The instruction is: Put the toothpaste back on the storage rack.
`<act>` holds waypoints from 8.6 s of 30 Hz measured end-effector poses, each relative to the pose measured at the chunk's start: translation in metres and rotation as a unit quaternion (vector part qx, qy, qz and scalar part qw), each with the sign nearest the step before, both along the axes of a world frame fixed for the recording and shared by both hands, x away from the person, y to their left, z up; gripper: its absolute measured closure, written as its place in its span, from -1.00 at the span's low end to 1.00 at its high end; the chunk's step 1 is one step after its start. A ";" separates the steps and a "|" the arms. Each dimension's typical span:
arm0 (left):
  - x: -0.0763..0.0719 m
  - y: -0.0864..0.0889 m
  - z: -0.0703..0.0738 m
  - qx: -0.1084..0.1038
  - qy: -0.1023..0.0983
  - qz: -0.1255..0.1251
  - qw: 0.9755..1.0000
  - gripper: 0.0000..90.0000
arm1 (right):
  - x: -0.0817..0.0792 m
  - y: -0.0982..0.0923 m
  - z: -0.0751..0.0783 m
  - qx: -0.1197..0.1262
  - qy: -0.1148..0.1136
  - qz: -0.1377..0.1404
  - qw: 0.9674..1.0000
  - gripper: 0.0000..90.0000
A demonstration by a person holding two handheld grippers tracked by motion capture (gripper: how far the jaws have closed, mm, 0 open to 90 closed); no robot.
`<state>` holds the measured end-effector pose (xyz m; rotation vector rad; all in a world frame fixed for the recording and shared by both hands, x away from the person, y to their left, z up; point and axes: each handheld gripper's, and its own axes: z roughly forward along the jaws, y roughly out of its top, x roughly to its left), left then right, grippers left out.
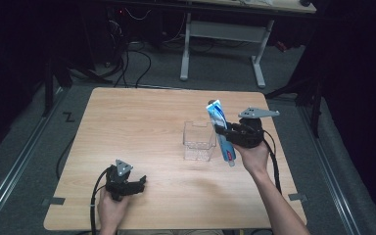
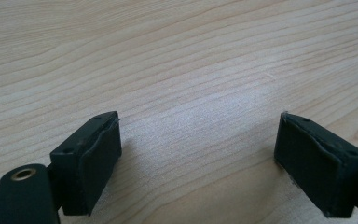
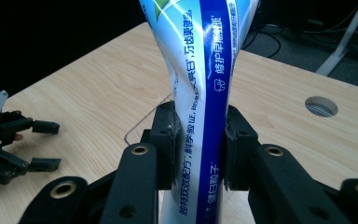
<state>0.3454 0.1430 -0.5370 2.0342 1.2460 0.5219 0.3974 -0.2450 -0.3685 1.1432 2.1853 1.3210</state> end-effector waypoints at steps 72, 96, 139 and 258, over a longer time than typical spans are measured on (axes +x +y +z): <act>0.000 0.000 0.000 0.001 0.002 -0.003 1.000 -0.67 | 0.065 0.047 0.005 -0.003 -0.010 -0.026 1.000 0.57; 0.000 0.000 0.000 0.000 0.001 -0.003 1.000 -0.67 | 0.065 0.044 -0.009 -0.014 0.008 -0.025 1.000 0.59; 0.000 0.000 0.000 0.001 0.001 -0.003 1.000 -0.67 | 0.056 0.038 -0.041 -0.018 0.064 -0.023 0.998 0.58; 0.000 0.000 0.000 0.001 0.000 -0.003 1.000 -0.67 | -0.006 -0.047 -0.042 -0.001 0.009 -0.114 0.993 -0.53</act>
